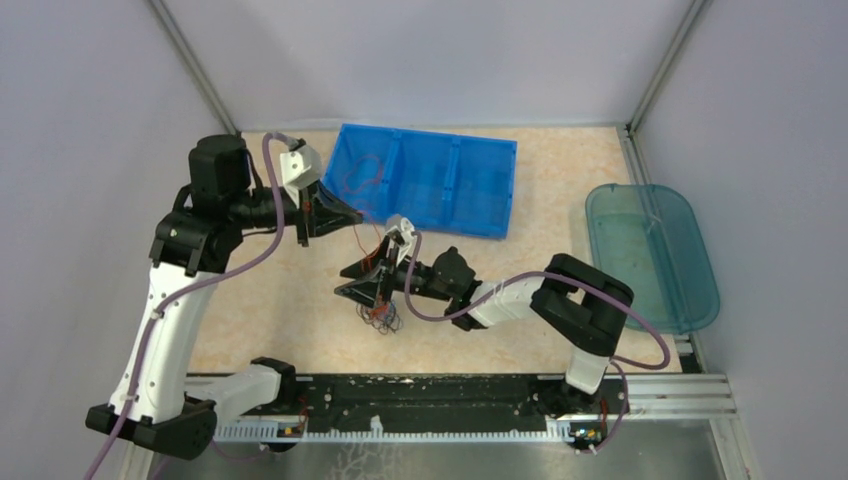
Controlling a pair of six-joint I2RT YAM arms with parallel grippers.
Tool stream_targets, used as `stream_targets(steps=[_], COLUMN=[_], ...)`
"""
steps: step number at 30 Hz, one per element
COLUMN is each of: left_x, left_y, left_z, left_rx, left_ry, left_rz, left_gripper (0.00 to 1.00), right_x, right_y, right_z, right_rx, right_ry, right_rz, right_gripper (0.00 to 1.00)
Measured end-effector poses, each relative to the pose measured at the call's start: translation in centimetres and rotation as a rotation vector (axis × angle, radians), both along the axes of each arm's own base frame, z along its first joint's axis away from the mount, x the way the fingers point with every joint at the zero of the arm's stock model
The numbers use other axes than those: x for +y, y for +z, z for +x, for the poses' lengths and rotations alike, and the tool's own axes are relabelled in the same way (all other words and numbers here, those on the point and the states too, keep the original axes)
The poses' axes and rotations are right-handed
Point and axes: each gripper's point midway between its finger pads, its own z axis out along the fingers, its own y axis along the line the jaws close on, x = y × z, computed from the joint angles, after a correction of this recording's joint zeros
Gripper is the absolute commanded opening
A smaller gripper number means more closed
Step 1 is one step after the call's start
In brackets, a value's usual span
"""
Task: Untangle the cables
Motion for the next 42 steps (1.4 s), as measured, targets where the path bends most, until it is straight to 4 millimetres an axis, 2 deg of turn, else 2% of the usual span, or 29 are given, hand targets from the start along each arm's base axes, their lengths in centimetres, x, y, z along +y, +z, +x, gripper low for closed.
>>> stream_targets(steps=[6,15,21,26,31,33,38,42], left_x=[-0.5,-0.4,0.1,0.6,0.9,0.9,0.9,0.9], left_y=[3.5,12.5,17.6,21.0,22.0,22.0,21.7,20.7], left_z=[0.8,0.1,-0.7,-1.1,-1.3,-1.3,-1.1,-0.5], left_rx=[-0.065,-0.289,-0.423,-0.526,-0.564,-0.565,-0.564,-0.565], left_ry=[0.004,0.022,0.048,0.080,0.094,0.097,0.103,0.116], left_rz=[-0.043,-0.158,-0.231,-0.282,-0.297,-0.297,-0.292,-0.275], left_gripper=[0.00,0.00,0.00,0.00,0.00,0.00,0.00,0.00], right_x=[-0.1,-1.3,-1.7,-2.2,-3.0,-3.4,-4.3,-4.8], right_y=[-1.7,-6.5,-7.6,-8.2,-8.9,-8.1,-4.3,-3.6], right_z=[0.0,0.2,0.5,0.9,1.4,1.6,1.8,2.0], right_rx=[0.044,0.100,0.120,0.125,0.111,0.089,0.016,-0.009], right_ry=[-0.010,-0.056,-0.085,-0.121,-0.172,-0.190,-0.223,-0.247], right_rz=[-0.003,-0.080,-0.100,-0.108,-0.154,-0.160,-0.120,-0.133], right_gripper=[0.49,0.49,0.49,0.56,0.63,0.66,0.73,0.75])
